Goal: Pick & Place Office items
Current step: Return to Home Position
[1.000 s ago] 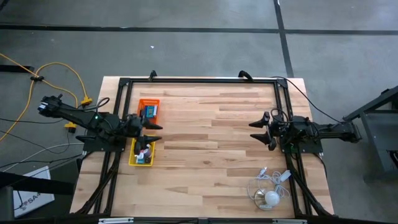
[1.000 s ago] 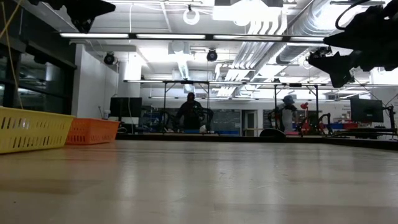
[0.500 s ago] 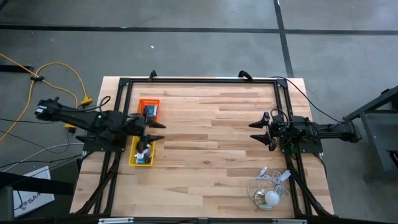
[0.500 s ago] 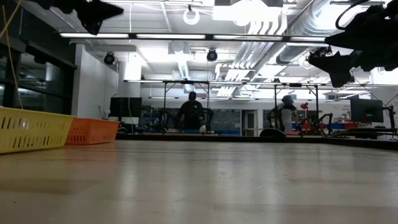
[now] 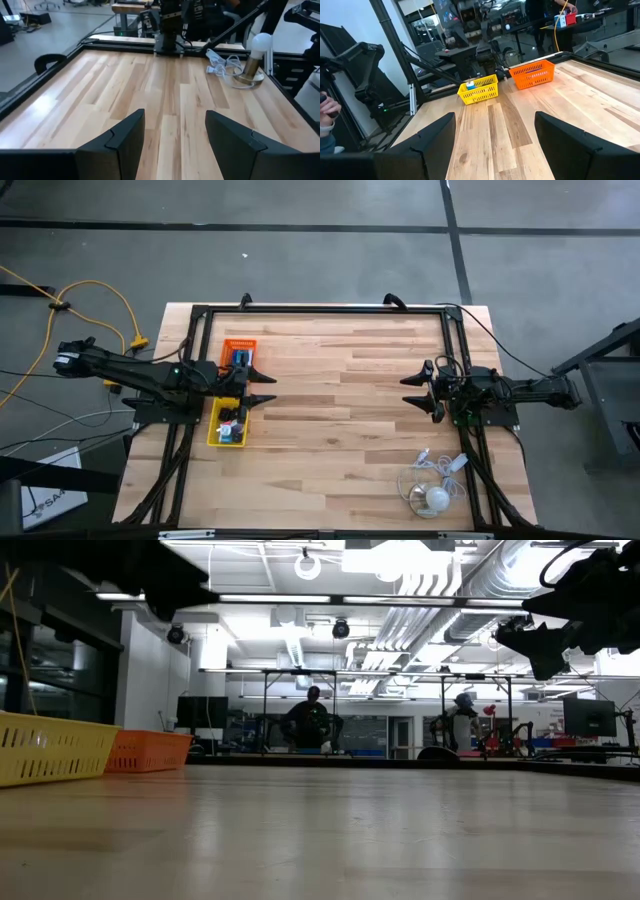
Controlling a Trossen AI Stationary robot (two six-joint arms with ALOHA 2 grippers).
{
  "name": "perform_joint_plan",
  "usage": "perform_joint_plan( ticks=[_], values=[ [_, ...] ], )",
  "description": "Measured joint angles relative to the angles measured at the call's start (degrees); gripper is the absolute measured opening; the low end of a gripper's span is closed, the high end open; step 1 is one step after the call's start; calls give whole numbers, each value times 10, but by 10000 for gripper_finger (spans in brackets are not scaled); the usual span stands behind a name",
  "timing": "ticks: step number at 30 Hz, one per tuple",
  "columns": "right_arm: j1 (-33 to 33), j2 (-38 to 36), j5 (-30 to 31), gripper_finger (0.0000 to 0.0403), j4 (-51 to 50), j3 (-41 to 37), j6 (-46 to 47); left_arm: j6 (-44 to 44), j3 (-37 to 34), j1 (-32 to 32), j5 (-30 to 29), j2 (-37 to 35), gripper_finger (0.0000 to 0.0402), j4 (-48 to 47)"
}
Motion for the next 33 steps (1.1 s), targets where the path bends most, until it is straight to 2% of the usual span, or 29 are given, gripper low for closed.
perform_joint_plan(
  ticks=[6,11,16,33],
  values=[
    [0,0,0,259,0,0,0,-4,-146,-4,-4,-18,204,208],
    [0,0,0,259,0,0,0,-13,-225,-1,-27,-63,204,281],
    [0,0,0,259,0,0,0,-9,-249,-1,-34,-111,204,274],
    [0,0,0,259,0,0,0,-4,-252,-1,-24,-236,204,66]
  ],
)
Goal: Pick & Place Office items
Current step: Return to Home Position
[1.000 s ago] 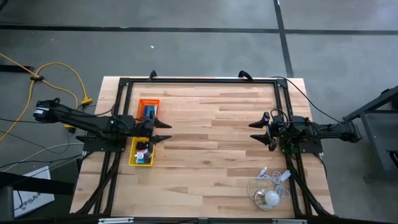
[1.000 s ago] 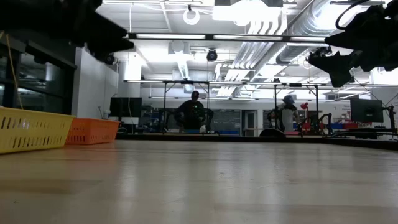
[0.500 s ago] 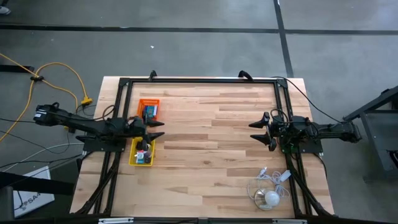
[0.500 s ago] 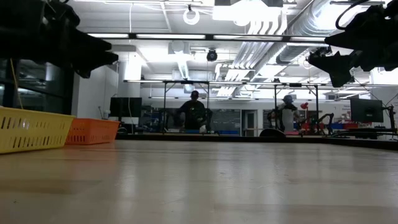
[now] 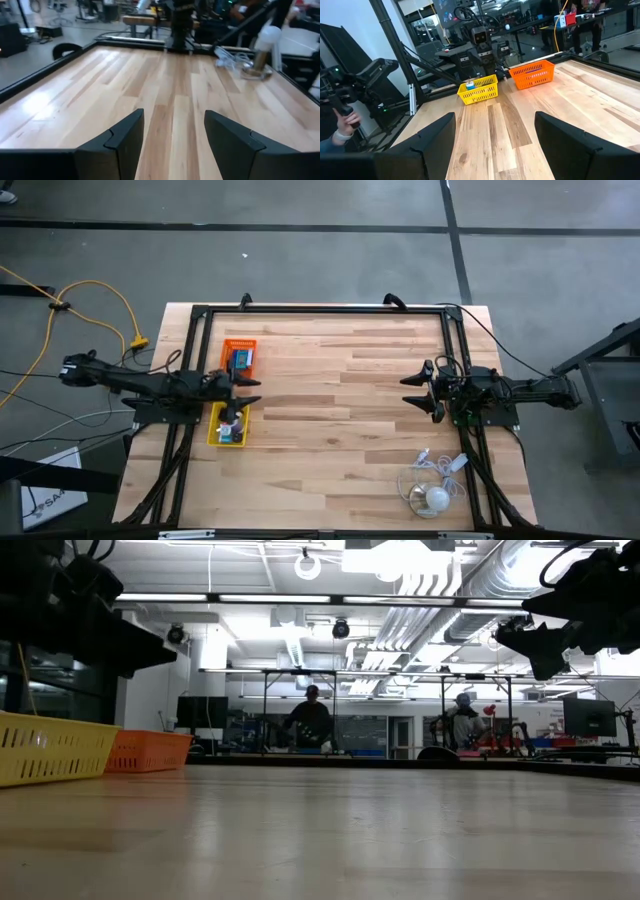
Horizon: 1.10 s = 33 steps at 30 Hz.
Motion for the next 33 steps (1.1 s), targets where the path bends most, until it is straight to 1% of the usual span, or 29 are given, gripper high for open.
perform_joint_plan(
  ticks=[5,9,13,20,24,28,33],
  values=[
    [0,0,0,259,0,0,0,14,0,0,42,-37,204,-51],
    [0,0,0,259,0,0,0,0,-1,0,49,-70,204,-105],
    [0,0,0,259,0,0,0,10,-1,0,70,-85,204,-110],
    [0,0,0,259,0,0,0,44,-1,0,119,-81,204,-123],
    [0,0,0,259,0,0,0,65,-1,0,128,-74,204,-126],
    [0,0,0,259,0,0,0,106,-1,0,137,-70,204,-129],
    [0,0,0,259,0,0,0,110,-1,0,135,-70,204,-129]
  ],
)
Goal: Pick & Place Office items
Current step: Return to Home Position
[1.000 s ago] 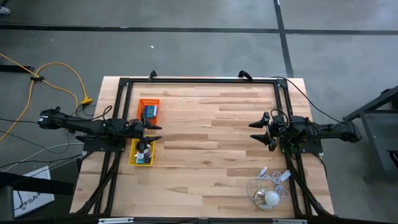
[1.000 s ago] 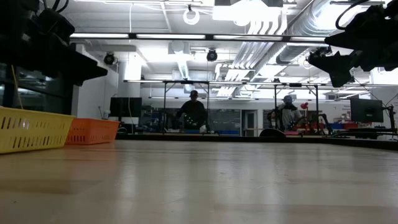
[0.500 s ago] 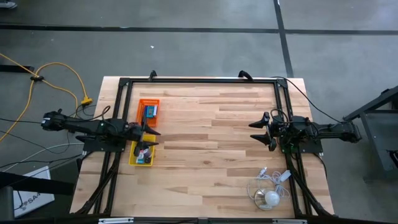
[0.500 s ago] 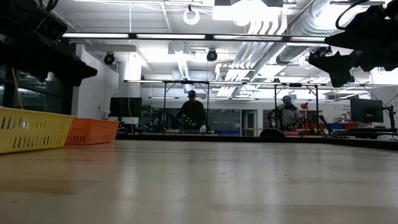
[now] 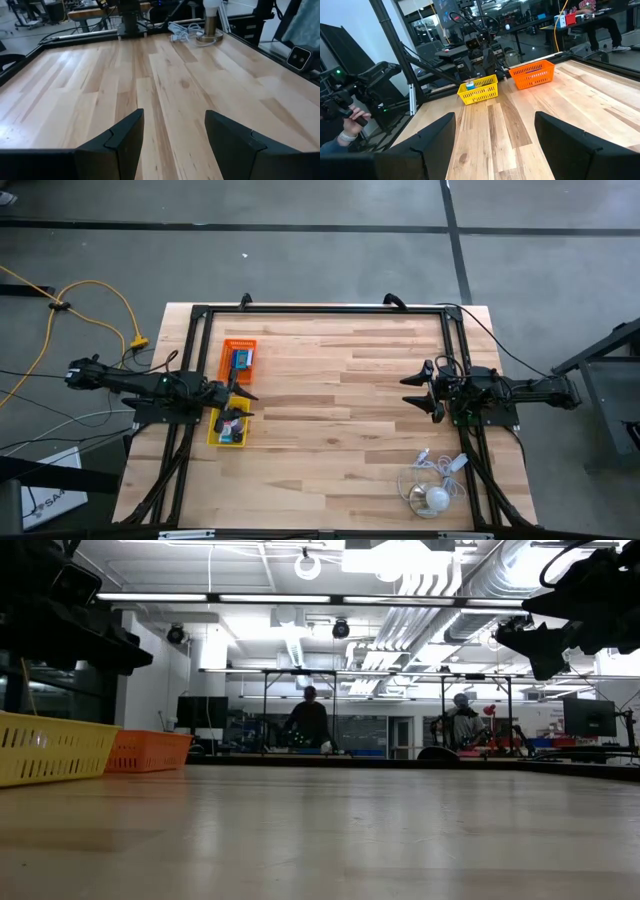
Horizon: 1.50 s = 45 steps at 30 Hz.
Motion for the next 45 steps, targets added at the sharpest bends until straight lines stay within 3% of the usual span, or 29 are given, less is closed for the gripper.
perform_joint_plan(
  ticks=[45],
  values=[
    [0,0,0,259,0,0,0,-20,0,0,-3,0,204,52]
  ],
)
